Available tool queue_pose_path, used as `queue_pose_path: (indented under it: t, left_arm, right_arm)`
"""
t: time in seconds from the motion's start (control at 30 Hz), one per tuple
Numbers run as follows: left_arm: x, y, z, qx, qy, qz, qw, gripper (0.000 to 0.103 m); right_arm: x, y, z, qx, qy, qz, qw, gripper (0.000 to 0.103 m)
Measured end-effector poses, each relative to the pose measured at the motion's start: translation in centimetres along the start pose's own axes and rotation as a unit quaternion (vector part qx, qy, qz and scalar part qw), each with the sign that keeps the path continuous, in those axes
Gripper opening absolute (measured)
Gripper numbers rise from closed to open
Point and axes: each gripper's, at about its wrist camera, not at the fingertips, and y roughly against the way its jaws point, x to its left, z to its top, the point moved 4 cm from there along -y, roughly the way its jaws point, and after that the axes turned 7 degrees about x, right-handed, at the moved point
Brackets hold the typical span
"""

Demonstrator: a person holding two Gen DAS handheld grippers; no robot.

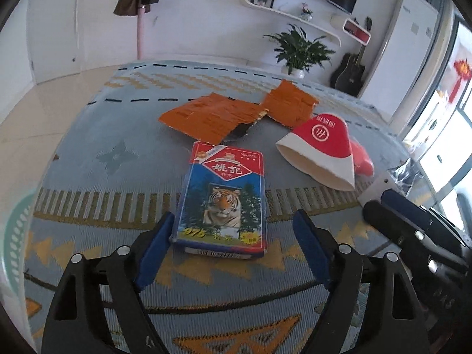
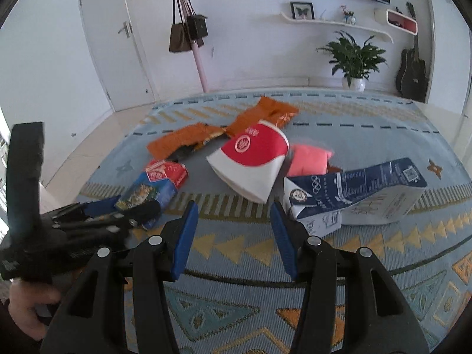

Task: Collect trash
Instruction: 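Grasp the tiger-print card box with the left tool while the right tool grasps the red-white cup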

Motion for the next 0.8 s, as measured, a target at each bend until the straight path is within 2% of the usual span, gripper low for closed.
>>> queue_pose_path:
  t: [0.07,0.13,0.2,0.23,0.3,0.4,0.47,0.57,0.67,0.8]
  left_arm:
    - [0.1,-0.1,0.0,0.001,-0.001,0.004,1.0,0.076]
    - [0.7,0.1,0.0,-0.001,0.007,0.012,0.9999,0.06]
    - [1.1,0.5,0.0,-0.005,0.015,0.0,0.9999,0.059]
    - [1.0,0.6,0.1,-0.007,0.017,0.0,0.9998,0.059]
    - [1.0,0.9,-0.5,-0.004,0.01,0.016,0.9998,0.059]
    - [0.9,2.1,-1.8,0.004,0.011,0.018,0.9998,0.058]
    - [1.2,2.9,-2.8,0.012,0.015,0.028,0.9994,0.058]
    - [2.6,4.4,-4.6,0.015,0.06,0.022,0.9979,0.058]
    - [3.4,5.7,-6.0,0.015,0.093,0.019,0.9953,0.059]
    - [3.1,5.7,-6.2,0.021,0.068,0.042,0.9965,0.06]
  right_arm:
    - [0.5,-0.7,-0.1,0.016,0.008,0.0,1.0,0.048]
    - [0.7,-1.0,-0.1,0.02,0.013,-0.006,1.0,0.047]
    - [0.4,-1.2,0.0,0.021,0.006,-0.014,1.0,0.047]
    - [-0.3,-1.2,0.0,0.019,-0.011,-0.032,0.999,0.047]
    - [-1.5,-0.8,0.1,0.013,-0.042,-0.051,0.998,0.047]
    - [-3.0,-0.7,0.1,0.02,-0.077,-0.043,0.996,0.047]
    - [-3.1,-1.0,0.5,0.026,-0.072,-0.032,0.997,0.047]
    - [-2.5,-1.3,2.6,0.011,-0.053,-0.019,0.998,0.048]
    - [-2.5,-3.6,4.8,0.031,-0.038,-0.029,0.998,0.048]
    - [-1.7,-5.7,7.1,0.04,-0.013,-0.028,0.999,0.048]
